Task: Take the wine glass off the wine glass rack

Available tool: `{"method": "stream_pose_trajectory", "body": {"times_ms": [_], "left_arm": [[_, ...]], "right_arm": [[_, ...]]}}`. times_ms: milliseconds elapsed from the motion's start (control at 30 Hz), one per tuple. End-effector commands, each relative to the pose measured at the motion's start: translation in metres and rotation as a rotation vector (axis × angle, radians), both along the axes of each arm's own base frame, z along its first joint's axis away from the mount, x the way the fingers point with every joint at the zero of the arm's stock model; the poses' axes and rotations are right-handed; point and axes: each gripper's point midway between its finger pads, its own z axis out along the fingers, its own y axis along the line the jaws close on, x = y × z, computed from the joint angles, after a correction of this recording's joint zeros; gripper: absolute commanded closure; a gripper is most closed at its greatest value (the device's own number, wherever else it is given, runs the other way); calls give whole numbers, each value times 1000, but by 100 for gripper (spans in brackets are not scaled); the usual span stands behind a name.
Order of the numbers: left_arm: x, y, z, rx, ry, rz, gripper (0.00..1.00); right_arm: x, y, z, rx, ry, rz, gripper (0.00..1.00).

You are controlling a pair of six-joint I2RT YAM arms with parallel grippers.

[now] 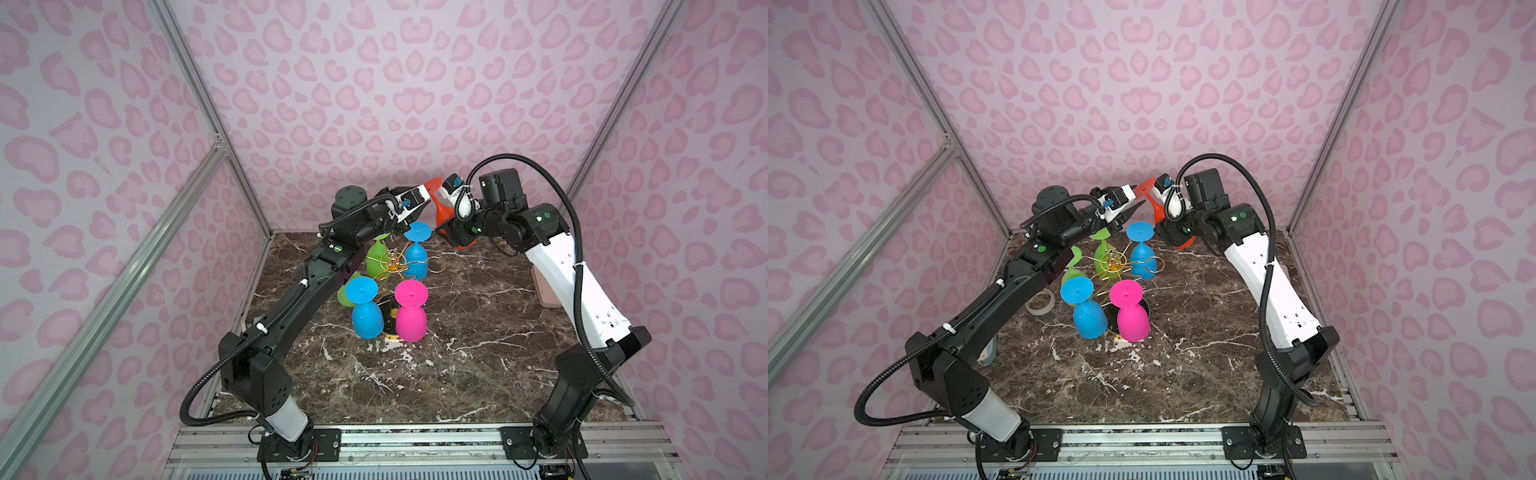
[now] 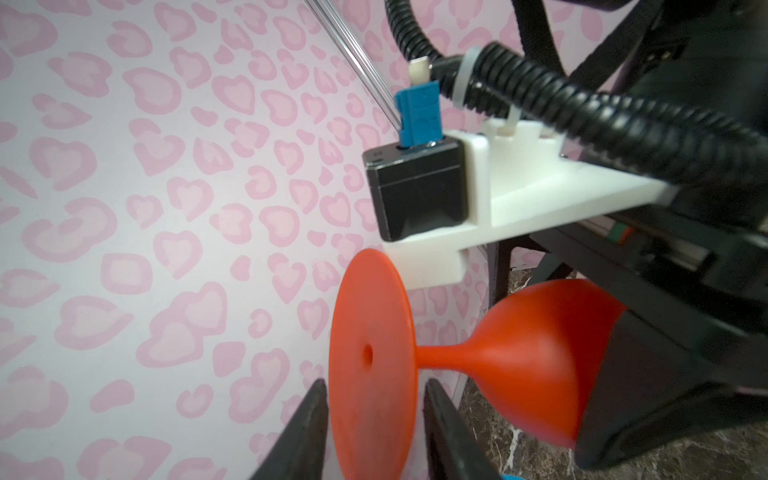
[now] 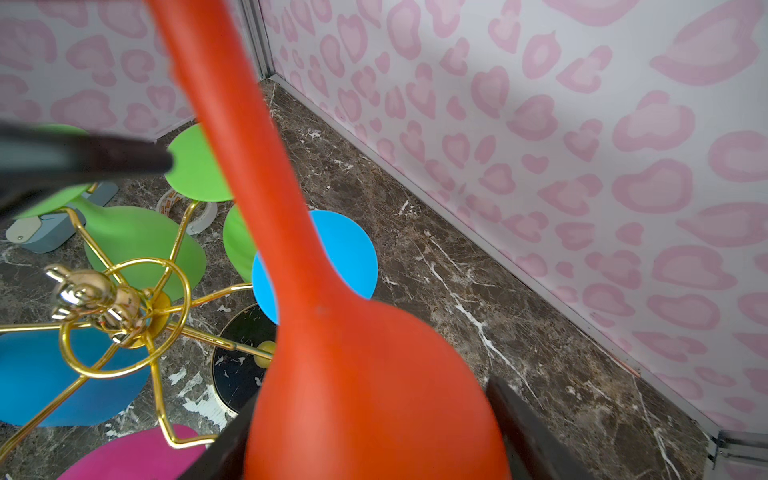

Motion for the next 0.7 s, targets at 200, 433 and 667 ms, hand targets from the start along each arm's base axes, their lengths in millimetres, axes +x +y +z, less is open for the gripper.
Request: {"method": "stream_pose_trajectory", "body": {"times_ms": [200, 433, 667], "left_arm": [[5, 0, 9, -25, -70, 44, 76], [11, 5, 15, -79, -45, 87, 96], [24, 14, 24, -177, 32, 158, 97]], "right_arm": [[-4, 10, -6, 16, 25, 10, 32], [-14, 20, 3, 87, 35, 47, 25], [-28, 13, 34, 180, -72, 38, 9]]}}
